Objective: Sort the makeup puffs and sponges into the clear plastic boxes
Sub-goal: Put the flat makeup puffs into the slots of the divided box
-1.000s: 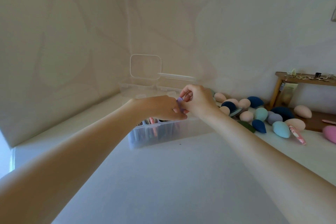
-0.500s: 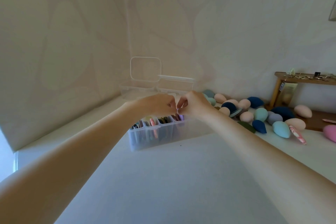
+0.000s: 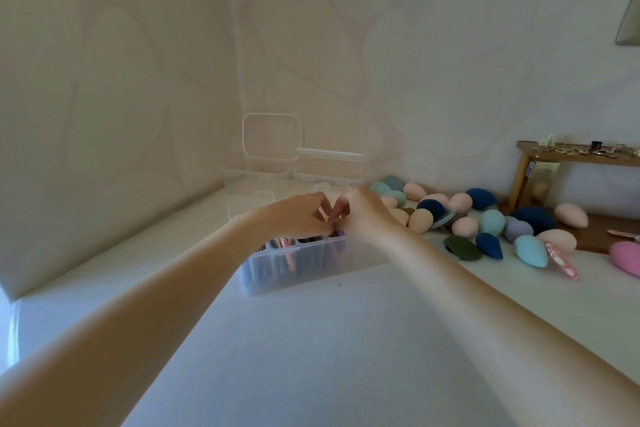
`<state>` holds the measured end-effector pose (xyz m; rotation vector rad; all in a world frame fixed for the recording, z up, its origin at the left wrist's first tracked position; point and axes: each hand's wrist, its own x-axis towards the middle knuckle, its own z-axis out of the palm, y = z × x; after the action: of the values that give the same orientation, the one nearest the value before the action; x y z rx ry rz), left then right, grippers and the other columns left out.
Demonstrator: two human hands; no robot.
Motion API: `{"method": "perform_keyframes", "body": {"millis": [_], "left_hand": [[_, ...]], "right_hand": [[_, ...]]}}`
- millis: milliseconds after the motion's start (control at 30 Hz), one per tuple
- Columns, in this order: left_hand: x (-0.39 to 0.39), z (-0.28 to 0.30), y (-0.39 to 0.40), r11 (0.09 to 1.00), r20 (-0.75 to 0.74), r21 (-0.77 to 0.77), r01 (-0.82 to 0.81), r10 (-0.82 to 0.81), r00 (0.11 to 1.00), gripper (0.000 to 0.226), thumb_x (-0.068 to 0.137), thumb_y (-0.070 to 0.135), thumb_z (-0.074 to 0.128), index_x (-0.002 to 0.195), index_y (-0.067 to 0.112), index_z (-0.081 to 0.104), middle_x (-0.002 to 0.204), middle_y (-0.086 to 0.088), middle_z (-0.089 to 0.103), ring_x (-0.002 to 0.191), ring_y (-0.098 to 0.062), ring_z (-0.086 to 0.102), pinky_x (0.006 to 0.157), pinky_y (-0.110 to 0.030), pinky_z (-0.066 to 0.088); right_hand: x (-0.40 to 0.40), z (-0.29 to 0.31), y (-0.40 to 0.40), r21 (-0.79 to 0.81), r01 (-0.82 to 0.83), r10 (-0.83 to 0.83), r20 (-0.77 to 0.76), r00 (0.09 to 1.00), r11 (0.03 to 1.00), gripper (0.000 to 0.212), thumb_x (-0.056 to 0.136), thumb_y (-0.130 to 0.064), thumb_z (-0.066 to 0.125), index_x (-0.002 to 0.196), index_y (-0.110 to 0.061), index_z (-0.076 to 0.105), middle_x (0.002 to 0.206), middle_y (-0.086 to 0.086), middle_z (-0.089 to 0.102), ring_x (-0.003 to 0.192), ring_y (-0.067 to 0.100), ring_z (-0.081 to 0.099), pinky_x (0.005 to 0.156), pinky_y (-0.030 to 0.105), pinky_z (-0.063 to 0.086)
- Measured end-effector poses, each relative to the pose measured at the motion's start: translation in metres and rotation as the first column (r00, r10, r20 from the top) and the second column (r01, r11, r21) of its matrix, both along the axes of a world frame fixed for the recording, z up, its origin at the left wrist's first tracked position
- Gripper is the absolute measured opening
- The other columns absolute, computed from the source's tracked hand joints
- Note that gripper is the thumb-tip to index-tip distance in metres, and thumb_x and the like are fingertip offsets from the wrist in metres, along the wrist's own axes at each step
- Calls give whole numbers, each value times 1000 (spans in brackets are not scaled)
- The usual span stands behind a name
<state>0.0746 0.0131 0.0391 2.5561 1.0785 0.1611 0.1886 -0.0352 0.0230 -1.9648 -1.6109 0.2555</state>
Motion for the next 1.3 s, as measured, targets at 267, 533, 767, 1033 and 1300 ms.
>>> {"method": "perform_keyframes", "body": {"millis": [267,533,767,1033,1300], "left_hand": [[-2,4,-3,987,-215,120,107,-79,973,63,78,51,65,131,22,45,127,7,57,103,-14,53,83,-23,36],[-1,0,-4,969,-199,193,154,-115,973,54,80,41,67,125,19,49,124,3,59,108,-17,49,87,-23,22],[3,2,-2,960,-77,194,201,-190,979,46,80,39,67,122,28,52,130,9,48,119,-11,47,102,-27,37],[15,0,-11,965,-231,98,243,-215,949,41,83,25,60,123,33,53,123,8,58,110,-16,55,98,-33,45],[2,11,-3,984,-112,7,179,-177,978,37,81,28,60,118,32,55,130,10,52,122,-10,50,109,-32,35]], "right_hand": [[7,11,-3,-116,7,3,84,996,993,22,88,-6,50,68,-8,59,58,-1,43,51,8,36,35,6,32],[8,3,-8,-31,-12,16,138,990,999,19,87,-5,49,79,-5,66,65,2,51,59,15,45,42,13,28],[75,14,-35,50,350,-352,216,911,935,16,89,-6,47,89,-4,63,95,9,63,76,26,57,64,34,48],[111,-43,-50,-394,309,-61,529,846,866,40,96,-19,34,136,-27,41,140,9,39,120,29,43,94,35,40],[112,-28,-53,-374,231,45,600,799,898,29,94,-13,47,123,-15,45,126,9,41,110,24,42,88,35,41]]}}
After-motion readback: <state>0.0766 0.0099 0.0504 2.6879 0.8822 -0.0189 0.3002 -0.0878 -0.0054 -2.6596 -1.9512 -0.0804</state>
